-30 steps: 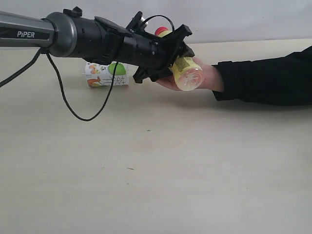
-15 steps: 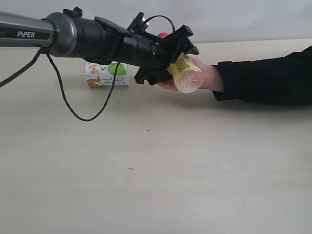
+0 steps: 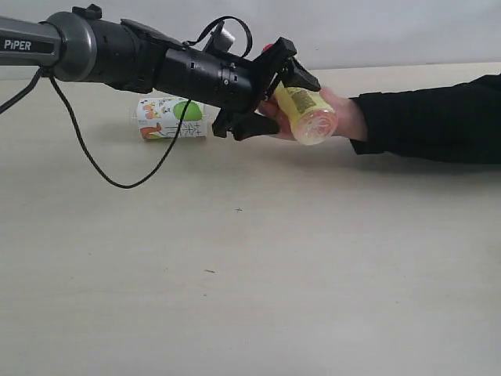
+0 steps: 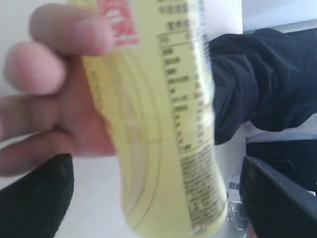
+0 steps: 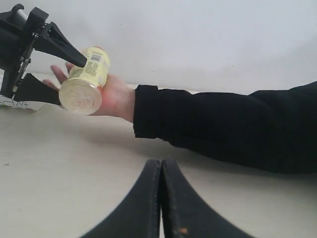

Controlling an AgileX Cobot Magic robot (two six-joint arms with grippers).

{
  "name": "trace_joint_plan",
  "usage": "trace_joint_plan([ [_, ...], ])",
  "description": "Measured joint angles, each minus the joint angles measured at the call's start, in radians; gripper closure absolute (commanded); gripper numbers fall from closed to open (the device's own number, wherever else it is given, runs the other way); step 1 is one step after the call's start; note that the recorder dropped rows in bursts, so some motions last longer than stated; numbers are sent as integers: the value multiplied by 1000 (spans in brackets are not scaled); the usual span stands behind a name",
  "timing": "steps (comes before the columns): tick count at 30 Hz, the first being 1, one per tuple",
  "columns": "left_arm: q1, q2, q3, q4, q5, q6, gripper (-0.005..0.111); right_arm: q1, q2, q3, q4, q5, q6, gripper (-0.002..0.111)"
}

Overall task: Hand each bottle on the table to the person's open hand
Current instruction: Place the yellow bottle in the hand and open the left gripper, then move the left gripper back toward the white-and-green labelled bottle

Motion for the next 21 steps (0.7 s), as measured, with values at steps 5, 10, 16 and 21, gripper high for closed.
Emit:
trace_joint_plan([
  [5, 12, -26, 0, 27, 52, 74, 20, 0, 0, 0, 0, 0, 0, 108],
  [10, 51, -58, 0, 50, 171, 187, 21, 0, 0, 0, 0, 0, 0, 108],
  [16, 121, -111, 0, 158, 300, 338, 52, 0, 0, 0, 0, 0, 0, 108],
  [21, 155, -146, 0, 248, 368, 361, 65, 0, 0, 0, 0, 0, 0, 108],
])
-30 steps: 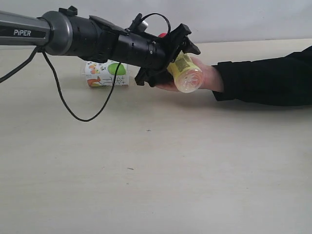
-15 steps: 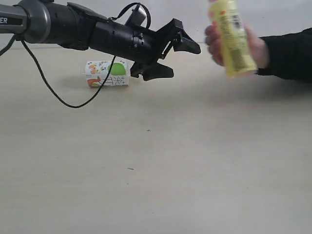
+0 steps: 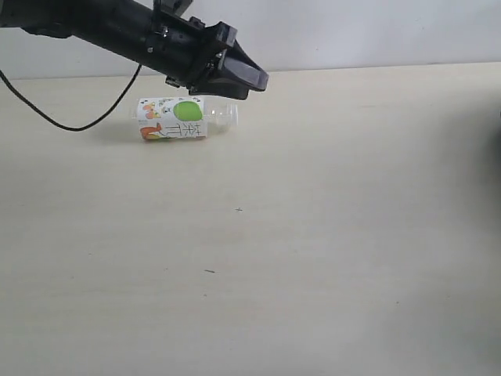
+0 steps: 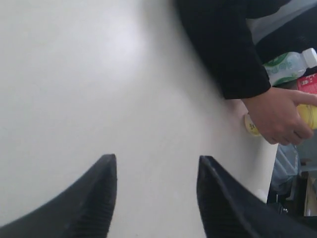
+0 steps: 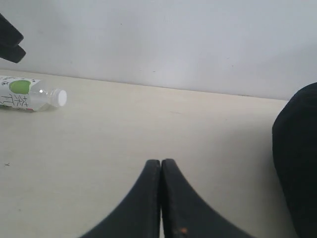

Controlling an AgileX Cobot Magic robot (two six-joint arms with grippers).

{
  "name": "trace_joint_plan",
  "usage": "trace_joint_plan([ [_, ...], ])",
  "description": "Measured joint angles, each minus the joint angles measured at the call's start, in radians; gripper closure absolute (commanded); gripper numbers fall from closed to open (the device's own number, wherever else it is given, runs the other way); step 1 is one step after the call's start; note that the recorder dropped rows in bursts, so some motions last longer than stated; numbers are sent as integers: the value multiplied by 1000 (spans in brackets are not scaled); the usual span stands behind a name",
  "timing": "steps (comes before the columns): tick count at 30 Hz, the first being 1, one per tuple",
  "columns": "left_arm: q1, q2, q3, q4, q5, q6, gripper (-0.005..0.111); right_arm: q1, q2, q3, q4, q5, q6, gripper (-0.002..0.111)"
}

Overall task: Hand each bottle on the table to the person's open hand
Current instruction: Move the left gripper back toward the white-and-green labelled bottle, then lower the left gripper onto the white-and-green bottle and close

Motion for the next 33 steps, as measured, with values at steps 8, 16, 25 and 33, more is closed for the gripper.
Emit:
trace_joint_plan([
  [8, 78, -38, 0, 32, 84, 42, 65, 0, 0, 0, 0, 0, 0, 108],
  [16, 149, -58, 0, 29, 128, 80, 65, 0, 0, 0, 0, 0, 0, 108],
  [25, 217, -68, 0, -13, 103, 112, 69, 0, 0, 0, 0, 0, 0, 108],
  [33, 243, -68, -20, -44, -122, 152, 107, 0, 0, 0, 0, 0, 0, 108],
])
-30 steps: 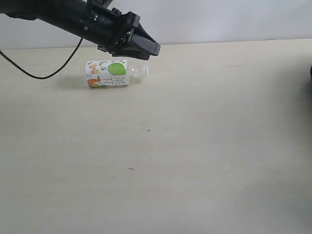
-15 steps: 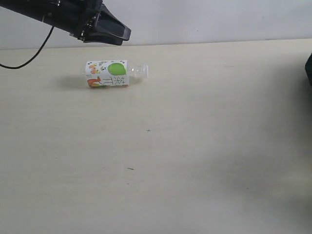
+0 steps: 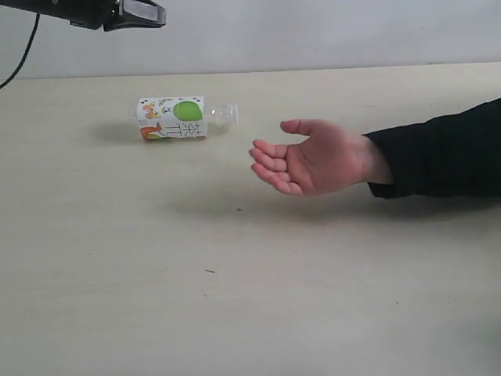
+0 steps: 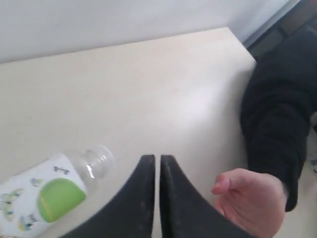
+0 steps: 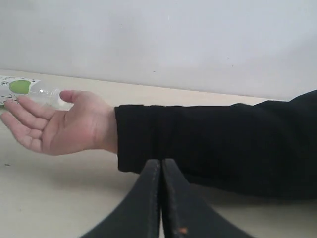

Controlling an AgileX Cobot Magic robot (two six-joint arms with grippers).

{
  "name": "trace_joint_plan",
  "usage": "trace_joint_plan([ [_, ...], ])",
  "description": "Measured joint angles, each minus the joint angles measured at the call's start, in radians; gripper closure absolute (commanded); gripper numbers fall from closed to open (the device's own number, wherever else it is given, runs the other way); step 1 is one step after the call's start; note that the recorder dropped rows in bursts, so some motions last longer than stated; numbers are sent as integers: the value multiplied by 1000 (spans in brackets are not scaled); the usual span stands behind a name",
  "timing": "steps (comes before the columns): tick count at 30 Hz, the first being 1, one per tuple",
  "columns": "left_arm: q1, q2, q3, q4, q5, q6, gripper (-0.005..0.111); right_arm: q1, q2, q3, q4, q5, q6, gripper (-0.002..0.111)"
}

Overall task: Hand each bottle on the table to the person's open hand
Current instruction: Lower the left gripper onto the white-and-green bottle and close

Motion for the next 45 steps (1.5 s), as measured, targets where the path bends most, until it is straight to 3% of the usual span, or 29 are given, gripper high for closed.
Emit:
trace_joint_plan([
  [3, -5, 0, -46, 170, -29, -43, 107, 0, 0, 0, 0, 0, 0, 108],
  [11, -90, 0, -219, 906, -37, -366, 107, 0, 0, 0, 0, 0, 0, 108],
  [18, -235, 45, -316, 1256, 102, -331, 107, 0, 0, 0, 0, 0, 0, 108],
  [21, -298, 76, -320, 1308, 126, -264, 107, 0, 0, 0, 0, 0, 0, 108],
  [26, -347, 141, -322, 1317, 92, -137, 104, 0, 0, 0, 0, 0, 0, 108],
  [28, -347, 166, -322, 1322, 31, -124, 84, 0, 0, 0, 0, 0, 0, 108],
  [29, -347, 173, -322, 1323, 15, -124, 61, 0, 0, 0, 0, 0, 0, 108],
  [30, -347, 184, -322, 1325, -17, -117, 50, 0, 0, 0, 0, 0, 0, 108],
  [31, -347, 189, -322, 1325, -27, -110, 26, 0, 0, 0, 0, 0, 0, 108],
  [33, -347, 208, -322, 1327, -40, -101, 9, 0, 0, 0, 0, 0, 0, 108],
  [45, -342, 321, -323, 1375, -112, -159, 11, 0, 0, 0, 0, 0, 0, 108],
])
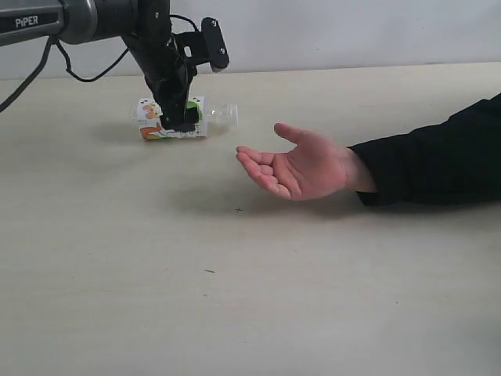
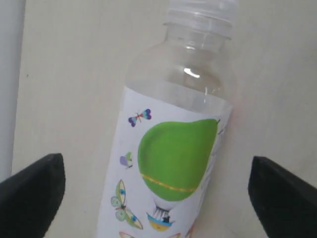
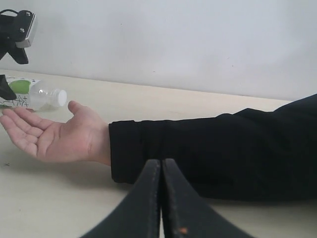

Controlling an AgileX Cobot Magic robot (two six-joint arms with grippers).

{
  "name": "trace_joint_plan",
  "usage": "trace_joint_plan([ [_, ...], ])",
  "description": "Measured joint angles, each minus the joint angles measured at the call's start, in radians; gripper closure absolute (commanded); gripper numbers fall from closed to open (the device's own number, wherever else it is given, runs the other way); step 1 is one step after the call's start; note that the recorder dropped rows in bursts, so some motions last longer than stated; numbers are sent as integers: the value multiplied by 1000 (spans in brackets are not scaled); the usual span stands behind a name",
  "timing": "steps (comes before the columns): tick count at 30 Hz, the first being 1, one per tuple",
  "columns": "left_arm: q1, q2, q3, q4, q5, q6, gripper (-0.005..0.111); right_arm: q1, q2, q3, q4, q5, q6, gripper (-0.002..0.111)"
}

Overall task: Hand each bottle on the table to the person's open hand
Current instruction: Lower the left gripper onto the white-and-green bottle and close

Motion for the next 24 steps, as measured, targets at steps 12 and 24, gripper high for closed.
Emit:
trace_joint_plan([
  [12, 37, 53, -1, 9, -83, 0, 37, 0, 0, 0, 0, 0, 0, 108],
  [24, 39, 77, -1, 19, -146, 0, 38, 0, 0, 0, 0, 0, 0, 108],
])
